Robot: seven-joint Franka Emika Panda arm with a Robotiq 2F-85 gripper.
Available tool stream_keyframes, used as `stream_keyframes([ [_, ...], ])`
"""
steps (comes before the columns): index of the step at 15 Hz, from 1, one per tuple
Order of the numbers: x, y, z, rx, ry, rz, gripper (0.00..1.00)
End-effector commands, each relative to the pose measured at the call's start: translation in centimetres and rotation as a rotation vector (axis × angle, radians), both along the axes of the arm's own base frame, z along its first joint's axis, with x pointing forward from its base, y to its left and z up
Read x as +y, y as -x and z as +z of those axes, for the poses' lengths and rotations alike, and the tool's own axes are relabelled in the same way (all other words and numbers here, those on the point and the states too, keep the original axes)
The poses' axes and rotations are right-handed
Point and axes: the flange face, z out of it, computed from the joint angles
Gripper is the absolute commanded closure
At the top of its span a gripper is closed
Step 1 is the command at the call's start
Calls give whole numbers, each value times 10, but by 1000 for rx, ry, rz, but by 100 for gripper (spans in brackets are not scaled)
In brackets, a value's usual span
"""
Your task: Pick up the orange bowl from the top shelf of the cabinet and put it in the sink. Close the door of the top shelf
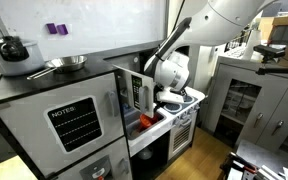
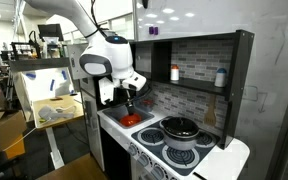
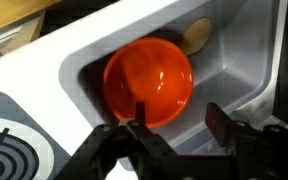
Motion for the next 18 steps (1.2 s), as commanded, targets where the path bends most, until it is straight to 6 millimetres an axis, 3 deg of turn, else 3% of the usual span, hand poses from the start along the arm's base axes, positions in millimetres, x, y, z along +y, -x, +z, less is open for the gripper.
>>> stream_keyframes([
  [1,0,1,6,-27,14,0,5],
  [3,0,6,14,-52,43,-6,0],
  [8,-1,22,32,-91,111,9,0],
  [18,1,95,57,-19,232,184,0],
])
